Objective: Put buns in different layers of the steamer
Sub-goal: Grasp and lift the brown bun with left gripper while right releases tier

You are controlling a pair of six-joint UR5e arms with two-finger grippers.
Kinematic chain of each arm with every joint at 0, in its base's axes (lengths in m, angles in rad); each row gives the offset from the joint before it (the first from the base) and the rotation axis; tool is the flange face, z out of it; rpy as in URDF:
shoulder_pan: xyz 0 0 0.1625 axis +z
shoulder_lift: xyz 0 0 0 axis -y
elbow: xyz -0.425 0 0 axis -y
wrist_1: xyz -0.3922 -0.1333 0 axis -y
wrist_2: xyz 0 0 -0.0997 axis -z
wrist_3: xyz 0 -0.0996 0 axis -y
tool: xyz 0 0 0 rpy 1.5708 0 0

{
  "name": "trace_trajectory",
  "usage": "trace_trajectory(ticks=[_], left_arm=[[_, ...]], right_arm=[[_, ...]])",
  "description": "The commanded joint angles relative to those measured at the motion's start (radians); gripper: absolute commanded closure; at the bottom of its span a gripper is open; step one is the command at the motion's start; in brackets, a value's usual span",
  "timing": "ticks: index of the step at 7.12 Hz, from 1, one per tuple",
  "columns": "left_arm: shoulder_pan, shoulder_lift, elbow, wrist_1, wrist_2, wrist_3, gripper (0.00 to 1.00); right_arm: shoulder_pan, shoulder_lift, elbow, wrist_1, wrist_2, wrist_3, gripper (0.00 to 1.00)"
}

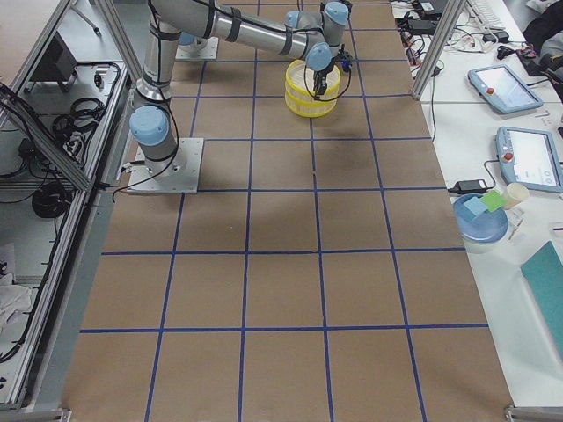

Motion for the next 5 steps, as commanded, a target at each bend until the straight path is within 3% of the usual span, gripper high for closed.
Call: trace_trajectory(ticks=[1, 2, 3, 5], left_arm=[[-0.043, 0.061, 0.027, -0.046, -0.006, -0.128, 1.00], [-0.091, 0.087, 0.039, -0.054, -0.046, -0.237, 1.00], [-0.149, 0.101, 0.056, -0.054, -0.055, -0.373, 1.00], [-0.287, 0.114, 0.059, -0.045, -0.075, -0.556, 1.00]], right_arm=[[-0.004, -0.102, -0.026, 0.054, 0.003, -0.002, 0.00], [-0.019, -0.148, -0.068, 0.084, 0.041, -0.001, 0.00], [-0.048, -0.182, -0.115, 0.200, 0.046, -0.001, 0.00], [-0.100, -0.289, -0.135, 0.319, 0.061, -0.025, 0.00]])
